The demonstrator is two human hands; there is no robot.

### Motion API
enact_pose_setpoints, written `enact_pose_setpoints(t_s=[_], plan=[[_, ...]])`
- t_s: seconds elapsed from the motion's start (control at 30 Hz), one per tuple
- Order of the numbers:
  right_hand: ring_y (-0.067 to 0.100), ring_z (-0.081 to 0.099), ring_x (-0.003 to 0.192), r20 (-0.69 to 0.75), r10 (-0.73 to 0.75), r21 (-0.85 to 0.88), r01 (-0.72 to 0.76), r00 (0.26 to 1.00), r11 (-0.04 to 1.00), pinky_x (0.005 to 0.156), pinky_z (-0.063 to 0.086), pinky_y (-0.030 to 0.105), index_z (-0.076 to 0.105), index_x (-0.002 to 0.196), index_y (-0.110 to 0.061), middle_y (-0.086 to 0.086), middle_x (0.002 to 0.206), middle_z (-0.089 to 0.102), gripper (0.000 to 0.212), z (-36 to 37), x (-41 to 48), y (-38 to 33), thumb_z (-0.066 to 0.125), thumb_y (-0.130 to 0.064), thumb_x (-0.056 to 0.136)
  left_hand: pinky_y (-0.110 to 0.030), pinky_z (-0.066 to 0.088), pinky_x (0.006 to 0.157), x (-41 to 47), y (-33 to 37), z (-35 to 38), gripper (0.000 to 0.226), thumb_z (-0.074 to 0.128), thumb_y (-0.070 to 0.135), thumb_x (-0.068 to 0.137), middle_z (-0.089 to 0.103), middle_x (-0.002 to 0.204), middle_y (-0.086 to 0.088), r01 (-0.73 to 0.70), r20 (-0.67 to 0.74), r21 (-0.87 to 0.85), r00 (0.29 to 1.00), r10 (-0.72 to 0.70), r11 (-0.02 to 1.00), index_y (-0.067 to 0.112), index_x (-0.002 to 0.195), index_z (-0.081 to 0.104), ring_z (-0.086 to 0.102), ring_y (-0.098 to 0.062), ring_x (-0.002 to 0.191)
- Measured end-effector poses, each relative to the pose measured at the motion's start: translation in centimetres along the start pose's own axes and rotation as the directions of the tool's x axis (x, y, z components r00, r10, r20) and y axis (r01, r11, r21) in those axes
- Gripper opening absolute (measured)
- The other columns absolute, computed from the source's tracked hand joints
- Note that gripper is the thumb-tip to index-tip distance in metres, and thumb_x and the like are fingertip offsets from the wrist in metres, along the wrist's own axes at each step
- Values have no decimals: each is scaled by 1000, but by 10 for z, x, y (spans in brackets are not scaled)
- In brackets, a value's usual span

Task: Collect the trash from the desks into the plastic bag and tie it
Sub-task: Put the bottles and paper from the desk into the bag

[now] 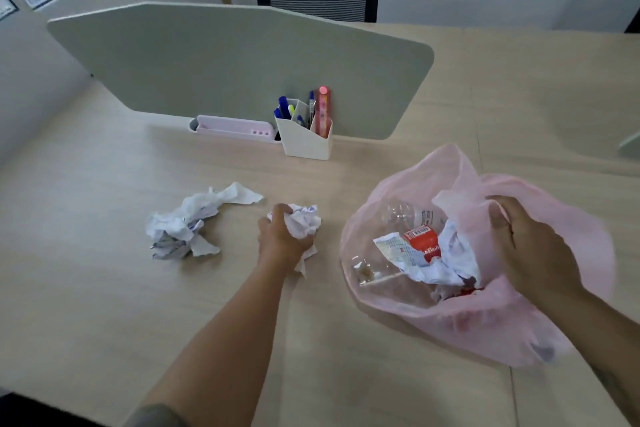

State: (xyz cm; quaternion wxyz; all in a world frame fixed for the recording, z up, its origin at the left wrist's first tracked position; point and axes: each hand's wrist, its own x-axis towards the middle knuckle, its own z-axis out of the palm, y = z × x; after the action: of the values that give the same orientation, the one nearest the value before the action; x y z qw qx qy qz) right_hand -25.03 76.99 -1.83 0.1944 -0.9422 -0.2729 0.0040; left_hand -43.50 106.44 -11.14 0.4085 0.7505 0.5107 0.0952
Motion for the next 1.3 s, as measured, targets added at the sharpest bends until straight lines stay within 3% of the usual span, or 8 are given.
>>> enact_pose_setpoints(t_s=[0.13,0.27,0.57,0.7,0.83,0.97,1.07,1.3], plan=[[40,60,78,-26,84,72,-82,996,994,65,45,41,48,122,-22,18,88,67,46,-4,6,-2,18,-49,99,-29,52,62,-27,58,1,51,78,31,73,60,112,-2,48,119,-400,993,0,915,31,114,48,64,-14,84],[41,59,87,-61,223,230,-203,973,952,73,47,45,49,122,-15,22,97,65,47,-10,11,3,21,-46,102,-40,59,79,-72,122,8,51,80,29,74,67,111,-2,-19,380,-597,874,304,802,34,114,48,70,-18,92],[40,54,112,-63,358,424,-300,932,855,85,39,39,51,126,-9,21,119,61,47,-33,8,9,25,-41,103,-49,22,114,-96,142,112,84,67,68,71,23,155,2,-605,454,173,749,482,777,55,142,24,25,-32,140],[39,59,101,-38,291,403,-252,956,880,83,45,42,53,121,-13,17,107,64,46,-27,3,9,23,-44,102,-52,22,112,-88,149,99,99,57,80,69,16,160,-2,-628,418,227,754,508,745,47,150,10,22,-33,141],[39,60,88,-23,234,337,-213,972,917,77,50,46,52,121,-19,16,94,65,45,-20,7,1,22,-47,101,-42,41,96,-77,131,57,71,48,62,81,51,127,-5,-717,96,56,696,711,695,18,137,41,46,-26,111],[40,61,87,-10,150,280,-141,989,949,75,50,46,52,116,-20,16,92,66,40,-7,13,-19,23,-43,102,-47,42,96,-41,77,20,65,51,57,80,53,120,-12,-526,-218,275,781,585,805,13,128,49,47,-33,109],[43,59,98,8,110,204,-110,994,973,81,49,46,52,126,-19,19,110,65,39,3,17,-33,28,-39,101,-58,11,113,-12,28,-12,84,48,72,77,5,161,-7,-102,-177,429,965,194,898,40,148,18,7,-41,145],[45,60,95,29,59,20,-60,998,998,73,43,43,50,130,-14,22,113,65,42,24,21,-39,28,-36,102,-81,0,100,43,-45,-87,116,45,95,54,-43,151,4,292,-279,475,945,-173,830,56,141,-23,-27,-47,140]])
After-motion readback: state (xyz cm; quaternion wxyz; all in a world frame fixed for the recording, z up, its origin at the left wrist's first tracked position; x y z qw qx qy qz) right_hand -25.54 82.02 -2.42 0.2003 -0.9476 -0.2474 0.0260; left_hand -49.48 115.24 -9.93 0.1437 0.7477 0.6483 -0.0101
